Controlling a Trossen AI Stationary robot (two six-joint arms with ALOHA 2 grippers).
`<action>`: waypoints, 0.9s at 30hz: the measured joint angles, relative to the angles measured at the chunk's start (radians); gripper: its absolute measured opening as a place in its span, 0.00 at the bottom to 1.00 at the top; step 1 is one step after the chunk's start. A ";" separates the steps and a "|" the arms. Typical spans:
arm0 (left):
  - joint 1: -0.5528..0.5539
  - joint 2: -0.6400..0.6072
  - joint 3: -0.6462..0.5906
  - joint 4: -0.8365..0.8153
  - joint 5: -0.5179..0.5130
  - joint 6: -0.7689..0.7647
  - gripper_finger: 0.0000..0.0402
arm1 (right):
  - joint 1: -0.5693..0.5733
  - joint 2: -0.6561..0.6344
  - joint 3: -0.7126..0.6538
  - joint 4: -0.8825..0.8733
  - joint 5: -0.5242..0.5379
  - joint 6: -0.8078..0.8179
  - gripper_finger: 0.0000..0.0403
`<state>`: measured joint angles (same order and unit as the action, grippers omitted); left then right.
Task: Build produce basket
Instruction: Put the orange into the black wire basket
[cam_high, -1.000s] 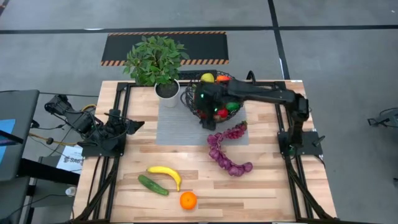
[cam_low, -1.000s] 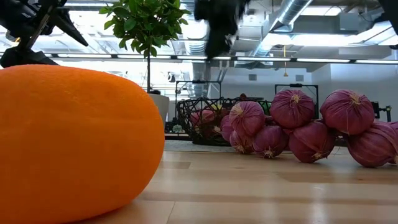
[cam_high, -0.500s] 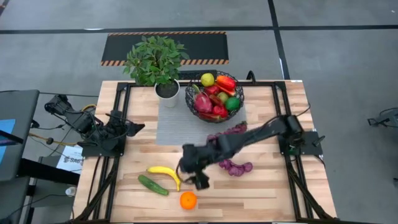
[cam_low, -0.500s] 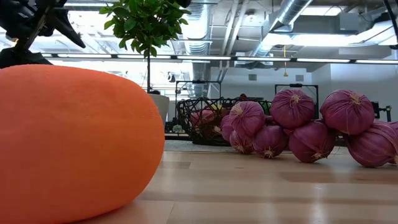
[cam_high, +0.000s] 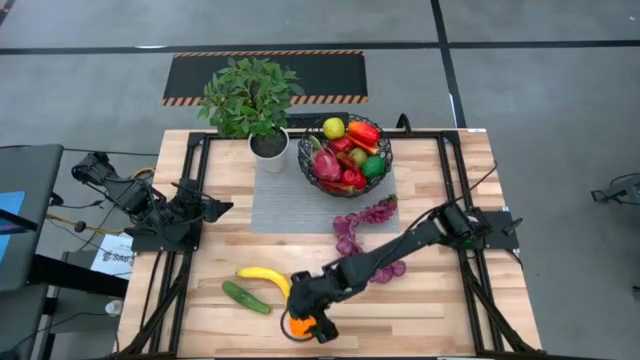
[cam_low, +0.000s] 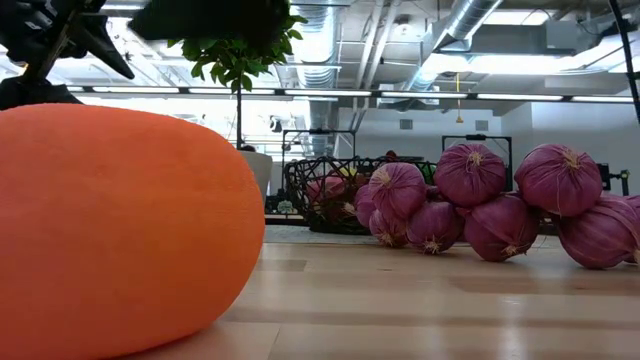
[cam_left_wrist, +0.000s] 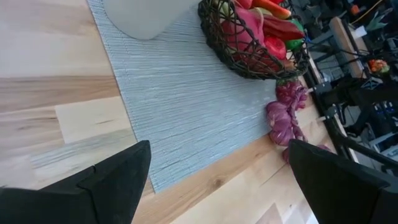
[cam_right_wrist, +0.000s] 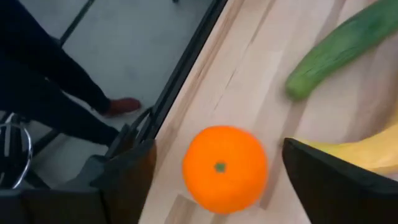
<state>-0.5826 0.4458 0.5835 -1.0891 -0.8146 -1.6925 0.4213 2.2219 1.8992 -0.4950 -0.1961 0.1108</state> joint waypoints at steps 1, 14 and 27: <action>0.000 0.000 0.000 0.002 0.000 0.000 0.91 | 0.007 0.015 0.000 0.004 0.000 0.012 0.95; 0.000 0.000 0.000 0.004 0.001 -0.014 0.91 | 0.028 0.173 -0.002 0.041 0.052 0.139 0.96; 0.000 0.000 0.000 0.004 -0.001 -0.023 0.91 | 0.036 0.163 0.014 -0.069 0.123 0.173 0.75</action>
<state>-0.5825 0.4458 0.5835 -1.0851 -0.8154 -1.7153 0.4576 2.3852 1.9133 -0.5644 -0.0734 0.2838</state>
